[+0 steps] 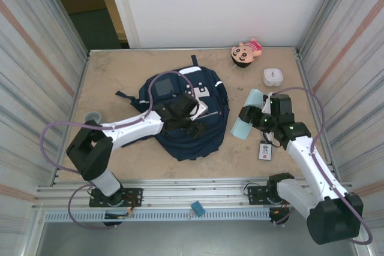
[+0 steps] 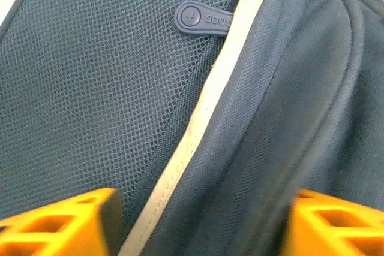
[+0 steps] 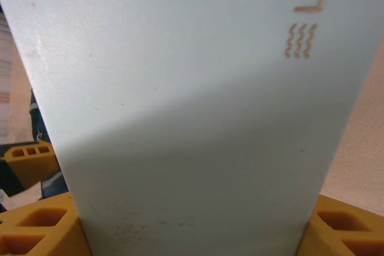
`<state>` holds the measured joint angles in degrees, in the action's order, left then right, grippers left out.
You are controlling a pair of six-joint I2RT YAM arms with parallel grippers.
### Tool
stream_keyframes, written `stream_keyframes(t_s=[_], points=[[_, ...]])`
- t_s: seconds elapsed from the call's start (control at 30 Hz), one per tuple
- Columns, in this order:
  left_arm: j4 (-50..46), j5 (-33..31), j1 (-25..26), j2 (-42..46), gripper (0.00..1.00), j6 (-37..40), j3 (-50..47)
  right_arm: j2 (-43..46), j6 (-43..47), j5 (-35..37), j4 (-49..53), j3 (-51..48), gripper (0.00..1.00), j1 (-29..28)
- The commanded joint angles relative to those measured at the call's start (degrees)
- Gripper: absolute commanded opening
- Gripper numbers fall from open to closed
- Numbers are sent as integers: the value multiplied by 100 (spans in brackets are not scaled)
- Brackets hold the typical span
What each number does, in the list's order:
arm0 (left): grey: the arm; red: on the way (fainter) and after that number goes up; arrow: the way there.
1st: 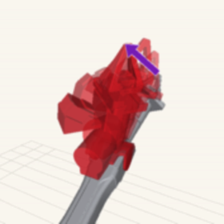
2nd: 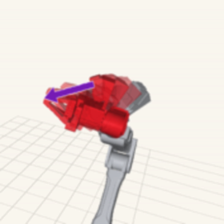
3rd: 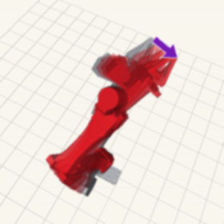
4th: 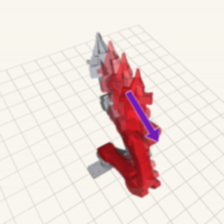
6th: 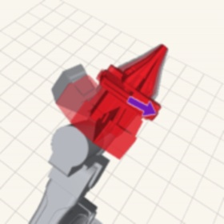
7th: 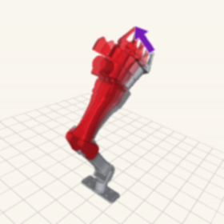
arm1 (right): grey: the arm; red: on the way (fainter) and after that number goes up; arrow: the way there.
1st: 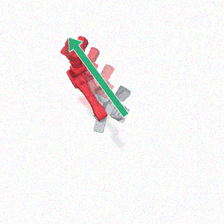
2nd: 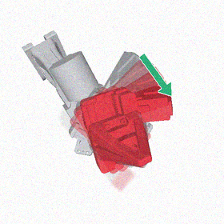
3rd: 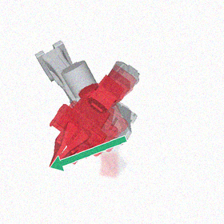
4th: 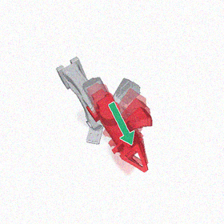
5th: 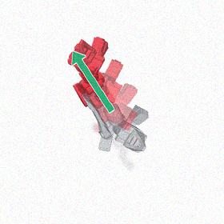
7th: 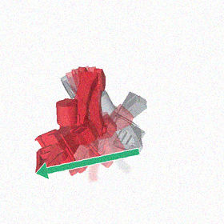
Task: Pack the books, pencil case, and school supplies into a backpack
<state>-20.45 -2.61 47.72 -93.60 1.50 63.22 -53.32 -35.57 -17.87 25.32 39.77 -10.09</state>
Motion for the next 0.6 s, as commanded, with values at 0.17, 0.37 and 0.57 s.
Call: stream_keyframes(t_s=[0.17,0.37,0.57], points=[[133,559,-272,717,3,-272,6,475,669,-503,-386,-155,48,-51],[80,1910,-288,1340,0,-367,43,879,2042,-393,-501,-31,48,-702],[22,2262,-708,1797,0,-509,259,968,3516,-332,-715,158,48,-1356]])
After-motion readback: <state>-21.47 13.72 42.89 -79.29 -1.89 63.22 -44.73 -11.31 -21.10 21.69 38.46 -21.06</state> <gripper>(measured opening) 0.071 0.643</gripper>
